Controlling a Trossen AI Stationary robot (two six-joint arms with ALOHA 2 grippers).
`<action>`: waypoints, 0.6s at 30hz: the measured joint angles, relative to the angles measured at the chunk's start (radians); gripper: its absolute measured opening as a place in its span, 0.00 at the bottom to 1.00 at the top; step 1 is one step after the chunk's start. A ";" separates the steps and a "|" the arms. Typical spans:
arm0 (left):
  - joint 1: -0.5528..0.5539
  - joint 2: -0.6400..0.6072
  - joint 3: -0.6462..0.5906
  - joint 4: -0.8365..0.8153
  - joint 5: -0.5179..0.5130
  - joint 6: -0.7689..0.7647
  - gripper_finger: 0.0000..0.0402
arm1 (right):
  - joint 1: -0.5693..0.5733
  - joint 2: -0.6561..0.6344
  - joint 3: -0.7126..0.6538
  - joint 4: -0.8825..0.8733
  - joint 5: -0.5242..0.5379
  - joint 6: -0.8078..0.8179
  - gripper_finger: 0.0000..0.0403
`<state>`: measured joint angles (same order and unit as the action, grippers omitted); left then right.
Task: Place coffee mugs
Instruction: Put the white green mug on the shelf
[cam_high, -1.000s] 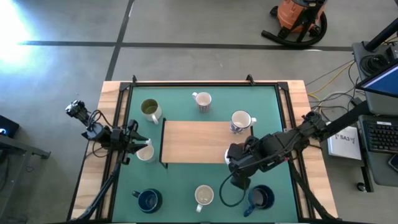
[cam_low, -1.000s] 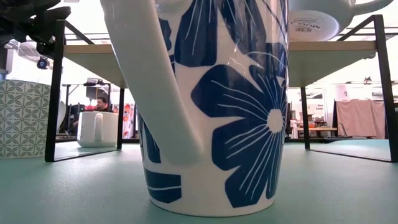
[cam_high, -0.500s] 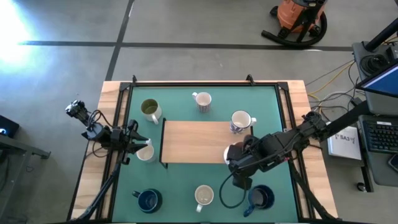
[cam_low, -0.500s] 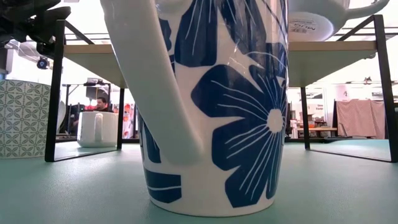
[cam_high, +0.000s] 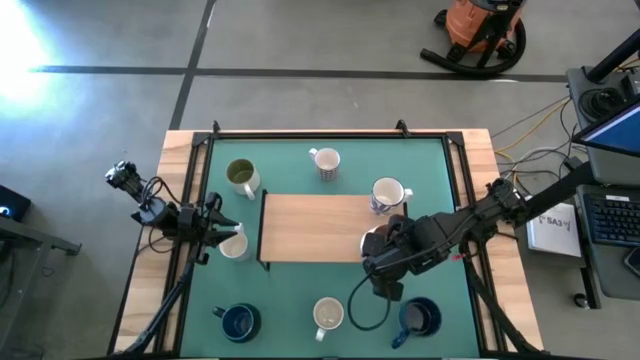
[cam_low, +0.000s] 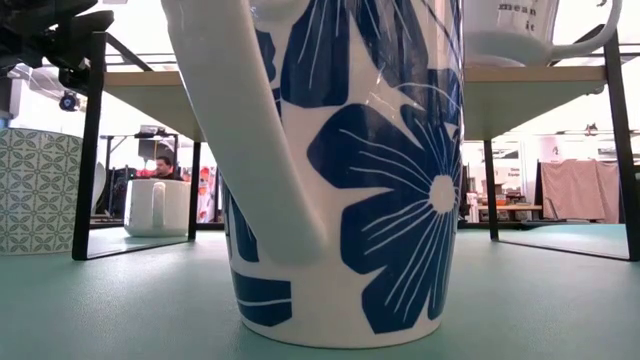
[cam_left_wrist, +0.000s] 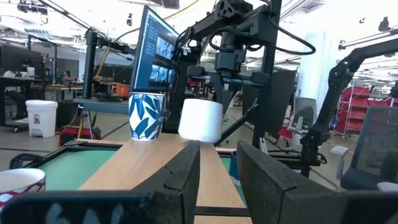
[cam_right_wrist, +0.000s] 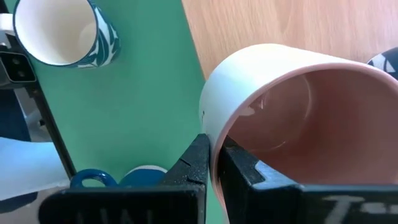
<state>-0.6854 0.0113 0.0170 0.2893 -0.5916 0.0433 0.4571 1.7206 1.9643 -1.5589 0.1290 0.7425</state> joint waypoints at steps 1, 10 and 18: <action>0.000 0.000 0.000 0.000 0.000 0.000 0.22 | -0.001 0.000 -0.002 0.000 0.002 0.000 0.03; 0.000 0.000 0.000 0.000 0.000 0.000 0.22 | -0.007 0.000 0.004 -0.023 0.013 -0.006 0.11; 0.000 0.000 0.000 0.000 0.000 0.000 0.22 | -0.007 0.000 0.004 -0.018 0.007 -0.051 0.23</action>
<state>-0.6853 0.0116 0.0170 0.2893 -0.5919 0.0433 0.4500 1.7206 1.9682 -1.5770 0.1364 0.6916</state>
